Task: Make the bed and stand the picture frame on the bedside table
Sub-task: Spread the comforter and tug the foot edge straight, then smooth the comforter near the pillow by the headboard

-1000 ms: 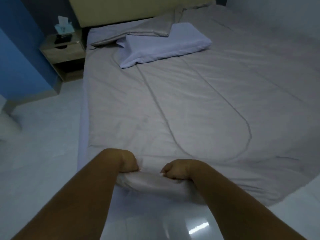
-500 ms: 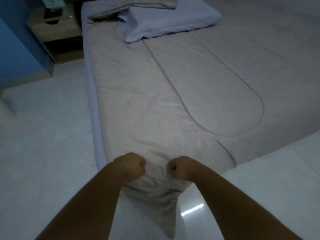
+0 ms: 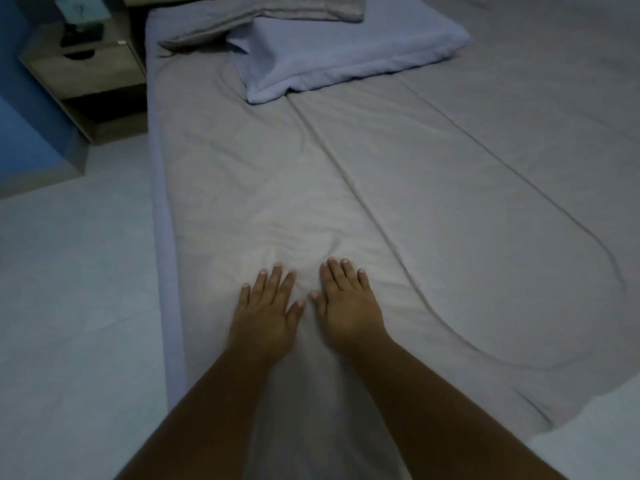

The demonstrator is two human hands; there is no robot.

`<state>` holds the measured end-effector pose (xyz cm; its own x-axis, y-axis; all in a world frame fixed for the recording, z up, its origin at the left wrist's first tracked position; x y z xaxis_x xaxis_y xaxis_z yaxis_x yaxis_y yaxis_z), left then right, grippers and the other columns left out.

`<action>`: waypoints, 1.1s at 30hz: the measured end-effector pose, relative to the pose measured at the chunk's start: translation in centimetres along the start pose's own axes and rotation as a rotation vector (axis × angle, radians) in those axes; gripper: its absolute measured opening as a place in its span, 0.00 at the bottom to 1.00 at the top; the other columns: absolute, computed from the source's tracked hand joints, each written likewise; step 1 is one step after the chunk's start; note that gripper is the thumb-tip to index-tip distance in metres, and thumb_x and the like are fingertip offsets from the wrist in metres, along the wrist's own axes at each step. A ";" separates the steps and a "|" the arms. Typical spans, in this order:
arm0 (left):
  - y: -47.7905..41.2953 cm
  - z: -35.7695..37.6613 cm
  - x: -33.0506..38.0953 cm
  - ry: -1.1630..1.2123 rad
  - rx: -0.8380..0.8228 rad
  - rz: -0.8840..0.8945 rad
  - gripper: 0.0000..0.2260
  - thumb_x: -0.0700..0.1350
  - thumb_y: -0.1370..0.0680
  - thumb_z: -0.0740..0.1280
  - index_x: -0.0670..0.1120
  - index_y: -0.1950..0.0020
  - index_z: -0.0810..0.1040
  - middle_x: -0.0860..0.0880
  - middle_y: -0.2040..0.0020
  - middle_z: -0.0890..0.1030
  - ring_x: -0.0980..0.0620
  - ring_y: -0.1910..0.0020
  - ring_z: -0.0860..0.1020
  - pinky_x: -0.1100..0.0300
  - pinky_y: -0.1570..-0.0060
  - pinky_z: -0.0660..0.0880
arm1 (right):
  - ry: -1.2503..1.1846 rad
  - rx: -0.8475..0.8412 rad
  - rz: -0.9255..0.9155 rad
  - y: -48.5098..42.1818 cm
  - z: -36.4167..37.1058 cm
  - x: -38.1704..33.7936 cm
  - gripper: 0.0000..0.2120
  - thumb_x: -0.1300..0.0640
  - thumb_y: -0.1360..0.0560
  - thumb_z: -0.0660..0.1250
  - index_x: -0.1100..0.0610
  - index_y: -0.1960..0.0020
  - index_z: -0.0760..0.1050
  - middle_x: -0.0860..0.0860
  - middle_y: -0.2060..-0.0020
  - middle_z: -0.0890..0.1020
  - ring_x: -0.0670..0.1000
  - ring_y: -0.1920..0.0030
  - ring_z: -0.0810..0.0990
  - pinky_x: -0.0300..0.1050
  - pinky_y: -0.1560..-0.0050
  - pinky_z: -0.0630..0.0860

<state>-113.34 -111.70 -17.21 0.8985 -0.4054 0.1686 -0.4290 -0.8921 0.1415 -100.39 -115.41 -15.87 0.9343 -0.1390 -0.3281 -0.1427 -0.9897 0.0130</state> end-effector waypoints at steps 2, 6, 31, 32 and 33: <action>-2.8 -0.7 -1.5 0.022 -0.005 -0.018 0.36 0.64 0.30 0.33 0.56 0.23 0.46 0.52 0.21 0.46 0.50 0.22 0.46 0.50 0.25 0.43 | 0.008 0.043 0.047 -2.7 0.4 -0.3 0.32 0.44 0.24 0.43 0.61 0.29 0.66 0.57 0.29 0.68 0.58 0.28 0.64 0.56 0.29 0.47; -9.4 -2.3 -5.8 0.039 -0.010 -0.026 0.37 0.63 0.31 0.32 0.54 0.23 0.45 0.52 0.21 0.46 0.50 0.22 0.46 0.50 0.25 0.43 | 0.022 0.070 0.155 -8.5 1.1 -1.5 0.29 0.45 0.23 0.47 0.61 0.30 0.68 0.57 0.30 0.70 0.58 0.29 0.66 0.53 0.26 0.48; -54.5 -26.5 -16.2 0.029 0.019 0.478 0.26 0.58 0.19 0.46 0.54 0.23 0.43 0.54 0.21 0.42 0.51 0.22 0.41 0.50 0.24 0.39 | 0.117 0.293 0.486 -49.8 -10.6 -7.6 0.47 0.31 0.33 0.23 0.55 0.23 0.48 0.51 0.23 0.52 0.52 0.23 0.46 0.46 0.30 0.35; -56.6 -27.4 -16.0 0.031 0.029 0.498 0.26 0.58 0.19 0.47 0.54 0.23 0.43 0.54 0.21 0.42 0.52 0.22 0.41 0.50 0.24 0.39 | 0.122 0.303 0.490 -51.7 -11.2 -7.2 0.46 0.32 0.32 0.23 0.55 0.23 0.48 0.51 0.23 0.52 0.52 0.23 0.45 0.46 0.30 0.35; -58.6 -28.2 -15.7 0.030 0.042 0.513 0.27 0.58 0.19 0.47 0.54 0.23 0.43 0.54 0.21 0.43 0.51 0.22 0.42 0.50 0.24 0.40 | 0.120 0.312 0.502 -53.5 -11.9 -6.9 0.45 0.32 0.32 0.25 0.55 0.23 0.48 0.51 0.23 0.52 0.52 0.23 0.45 0.46 0.29 0.35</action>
<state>-104.96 -47.41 -0.65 0.5698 -0.7879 0.2337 -0.8094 -0.5872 -0.0061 -95.30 -61.88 -3.05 0.7558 -0.6072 -0.2450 -0.6479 -0.7478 -0.1452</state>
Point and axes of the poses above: each hand's wrist, its own y-axis away from the middle knuckle, its own z-axis out of the palm, x = y × z, the point moved 6 cm from there along -y, towards the middle knuckle
